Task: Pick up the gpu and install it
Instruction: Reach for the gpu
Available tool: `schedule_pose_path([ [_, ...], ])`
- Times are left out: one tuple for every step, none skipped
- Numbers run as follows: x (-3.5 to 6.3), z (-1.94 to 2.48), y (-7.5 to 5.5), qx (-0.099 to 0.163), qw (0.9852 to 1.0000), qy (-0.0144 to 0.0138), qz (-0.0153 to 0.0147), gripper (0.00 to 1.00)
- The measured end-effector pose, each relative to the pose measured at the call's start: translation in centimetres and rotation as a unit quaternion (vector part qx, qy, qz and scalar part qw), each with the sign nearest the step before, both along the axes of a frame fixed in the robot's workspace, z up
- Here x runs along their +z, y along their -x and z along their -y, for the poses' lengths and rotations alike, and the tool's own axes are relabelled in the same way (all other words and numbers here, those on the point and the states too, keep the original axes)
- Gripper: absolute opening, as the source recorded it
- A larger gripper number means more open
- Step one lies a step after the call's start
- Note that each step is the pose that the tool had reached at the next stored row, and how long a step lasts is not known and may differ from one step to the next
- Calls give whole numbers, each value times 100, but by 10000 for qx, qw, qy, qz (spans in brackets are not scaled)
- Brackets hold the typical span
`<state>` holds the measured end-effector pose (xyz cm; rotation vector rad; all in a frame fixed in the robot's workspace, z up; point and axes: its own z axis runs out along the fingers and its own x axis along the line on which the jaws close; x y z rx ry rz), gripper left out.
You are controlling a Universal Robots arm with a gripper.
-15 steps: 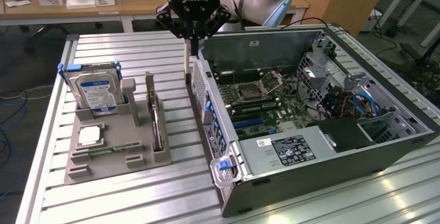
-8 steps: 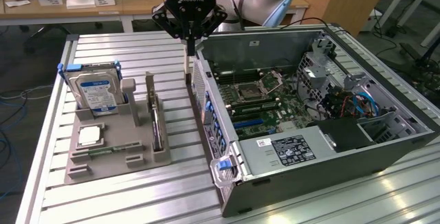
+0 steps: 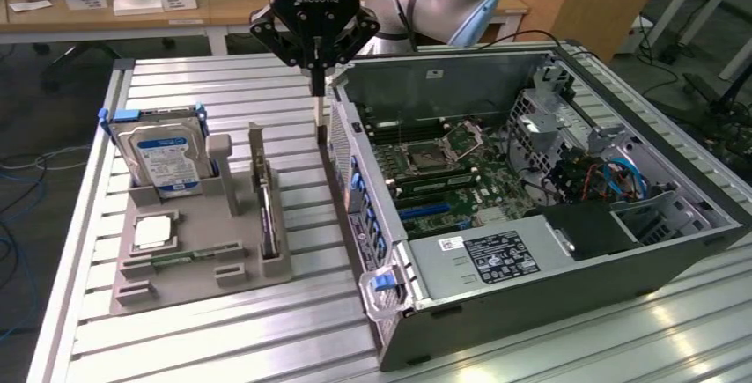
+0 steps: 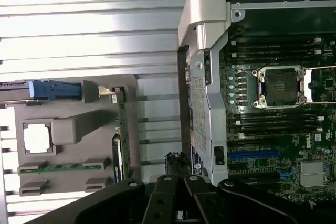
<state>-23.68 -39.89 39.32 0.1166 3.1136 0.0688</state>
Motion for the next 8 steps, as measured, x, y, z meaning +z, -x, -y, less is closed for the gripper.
schedule_pose_path([
  [0, 0, 12, 0, 10000, 0, 0, 11],
  [0, 0, 24, 0, 10000, 0, 0, 11],
  [0, 0, 35, 0, 10000, 0, 0, 11],
  [0, 0, 47, 0, 10000, 0, 0, 11],
  [0, 0, 59, 0, 10000, 0, 0, 11],
  [0, 0, 71, 0, 10000, 0, 0, 11],
  [0, 0, 83, 1, 10000, 0, 0, 11],
  [0, 0, 95, 0, 10000, 0, 0, 11],
])
